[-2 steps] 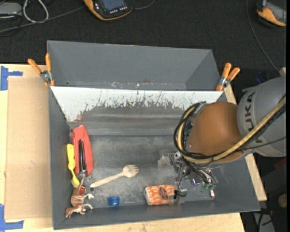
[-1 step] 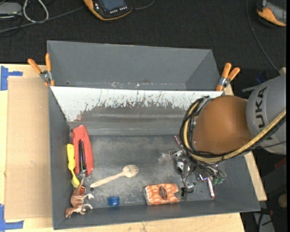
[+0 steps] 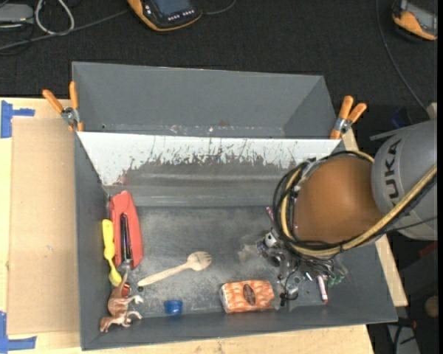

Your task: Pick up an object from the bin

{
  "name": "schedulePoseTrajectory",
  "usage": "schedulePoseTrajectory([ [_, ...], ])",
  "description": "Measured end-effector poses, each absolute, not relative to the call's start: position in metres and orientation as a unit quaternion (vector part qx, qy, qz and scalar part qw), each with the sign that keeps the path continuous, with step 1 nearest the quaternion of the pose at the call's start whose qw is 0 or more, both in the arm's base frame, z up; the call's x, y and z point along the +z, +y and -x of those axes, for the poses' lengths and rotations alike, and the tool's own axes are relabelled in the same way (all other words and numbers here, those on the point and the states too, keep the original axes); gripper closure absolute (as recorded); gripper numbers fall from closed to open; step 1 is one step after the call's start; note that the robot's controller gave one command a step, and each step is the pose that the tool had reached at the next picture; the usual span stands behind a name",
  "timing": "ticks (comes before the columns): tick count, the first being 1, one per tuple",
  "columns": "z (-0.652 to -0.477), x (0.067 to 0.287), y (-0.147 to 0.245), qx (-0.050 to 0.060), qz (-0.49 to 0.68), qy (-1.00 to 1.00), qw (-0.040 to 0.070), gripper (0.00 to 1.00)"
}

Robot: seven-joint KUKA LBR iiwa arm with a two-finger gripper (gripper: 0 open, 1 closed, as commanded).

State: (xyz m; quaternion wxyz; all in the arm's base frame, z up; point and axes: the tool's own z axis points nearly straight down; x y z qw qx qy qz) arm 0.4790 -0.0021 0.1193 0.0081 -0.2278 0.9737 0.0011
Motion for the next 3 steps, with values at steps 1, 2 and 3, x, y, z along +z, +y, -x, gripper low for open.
schedulePoseTrajectory([
  [1,-0.477,0.1,0.022,0.002,0.095,0.995,0.008,0.0],
  [2,-0.479,0.071,0.043,0.001,0.255,0.967,0.007,1.0],
  [3,-0.479,0.071,0.043,0.001,0.255,0.967,0.007,1.0],
])
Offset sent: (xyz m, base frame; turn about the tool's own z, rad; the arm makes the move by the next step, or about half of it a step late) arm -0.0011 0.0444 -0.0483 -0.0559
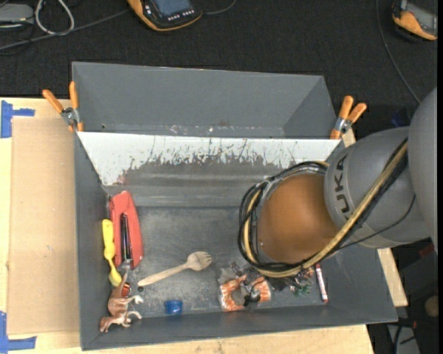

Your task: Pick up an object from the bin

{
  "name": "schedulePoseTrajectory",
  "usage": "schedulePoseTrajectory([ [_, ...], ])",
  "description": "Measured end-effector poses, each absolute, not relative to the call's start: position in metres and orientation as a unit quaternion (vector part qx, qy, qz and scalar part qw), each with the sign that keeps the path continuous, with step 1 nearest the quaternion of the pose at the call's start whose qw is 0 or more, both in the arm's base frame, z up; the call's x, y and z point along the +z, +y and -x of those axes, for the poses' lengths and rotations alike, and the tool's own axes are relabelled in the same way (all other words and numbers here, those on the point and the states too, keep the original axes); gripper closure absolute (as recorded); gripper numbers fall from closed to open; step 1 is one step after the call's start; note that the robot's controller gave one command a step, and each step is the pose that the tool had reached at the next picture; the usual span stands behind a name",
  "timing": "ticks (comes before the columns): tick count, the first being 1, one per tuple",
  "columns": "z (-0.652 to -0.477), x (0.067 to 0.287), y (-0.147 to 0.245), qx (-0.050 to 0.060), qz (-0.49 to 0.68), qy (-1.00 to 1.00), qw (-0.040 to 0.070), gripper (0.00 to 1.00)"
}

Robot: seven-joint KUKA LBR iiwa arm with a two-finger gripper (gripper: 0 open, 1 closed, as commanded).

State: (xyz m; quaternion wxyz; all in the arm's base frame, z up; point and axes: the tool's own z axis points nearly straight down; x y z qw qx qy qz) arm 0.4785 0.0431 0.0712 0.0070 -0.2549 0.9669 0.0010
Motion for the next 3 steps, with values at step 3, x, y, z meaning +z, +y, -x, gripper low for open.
schedulePoseTrajectory([
  [3,-0.481,0.242,0.038,0.003,0.26,0.966,0.002,1.0],
])
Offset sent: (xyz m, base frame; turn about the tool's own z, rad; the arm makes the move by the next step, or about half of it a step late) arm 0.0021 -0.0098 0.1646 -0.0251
